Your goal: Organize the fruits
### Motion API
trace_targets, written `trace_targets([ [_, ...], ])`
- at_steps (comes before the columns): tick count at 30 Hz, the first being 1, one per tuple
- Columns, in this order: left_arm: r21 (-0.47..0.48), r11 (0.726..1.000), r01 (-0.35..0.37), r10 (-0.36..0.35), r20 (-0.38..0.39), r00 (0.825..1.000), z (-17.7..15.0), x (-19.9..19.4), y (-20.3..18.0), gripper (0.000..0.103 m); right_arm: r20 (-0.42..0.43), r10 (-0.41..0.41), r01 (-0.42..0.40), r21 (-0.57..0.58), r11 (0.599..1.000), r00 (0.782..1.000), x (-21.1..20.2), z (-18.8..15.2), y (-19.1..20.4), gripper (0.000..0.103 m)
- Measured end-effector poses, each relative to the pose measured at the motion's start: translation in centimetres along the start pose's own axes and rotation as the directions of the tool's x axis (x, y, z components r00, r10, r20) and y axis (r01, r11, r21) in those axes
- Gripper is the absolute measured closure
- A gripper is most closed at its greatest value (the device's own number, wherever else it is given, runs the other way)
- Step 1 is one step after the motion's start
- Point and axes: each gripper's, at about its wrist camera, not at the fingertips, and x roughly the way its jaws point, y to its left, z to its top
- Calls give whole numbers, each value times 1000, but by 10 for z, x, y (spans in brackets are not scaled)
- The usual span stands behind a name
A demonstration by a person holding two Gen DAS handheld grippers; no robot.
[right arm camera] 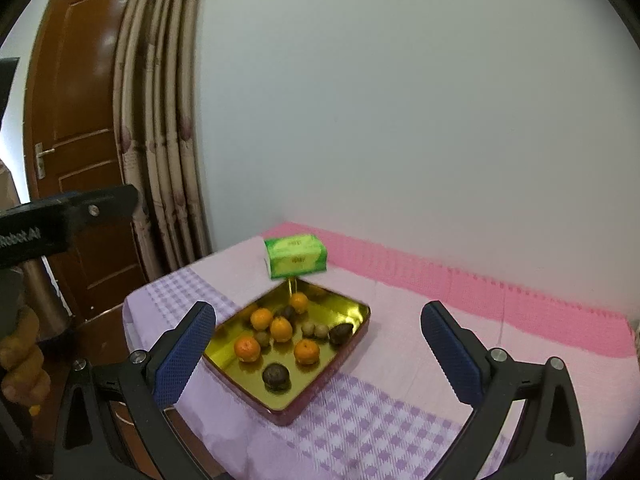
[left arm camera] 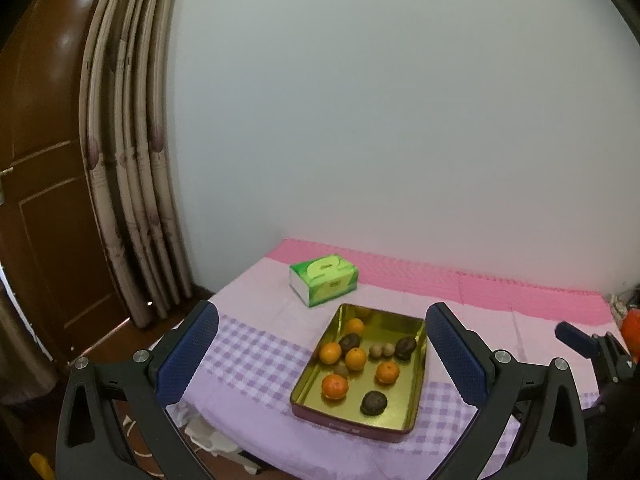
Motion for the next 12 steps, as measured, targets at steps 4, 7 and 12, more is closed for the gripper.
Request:
trace_targets([
  [4,23,999,-26,26,-3,1000,-3,10,-5,0,-57,-36,37,25,999,998,12,-15,-29,1],
  [7,52,998,-46,46,-11,999,-6,17,-11,0,-92,-86,89,34,995,992,20,-28,-58,1],
  [12,78,996,-52,55,-46,997,-6,28,-18,0,-180,-181,195,66,979,967,39,-54,-121,1],
])
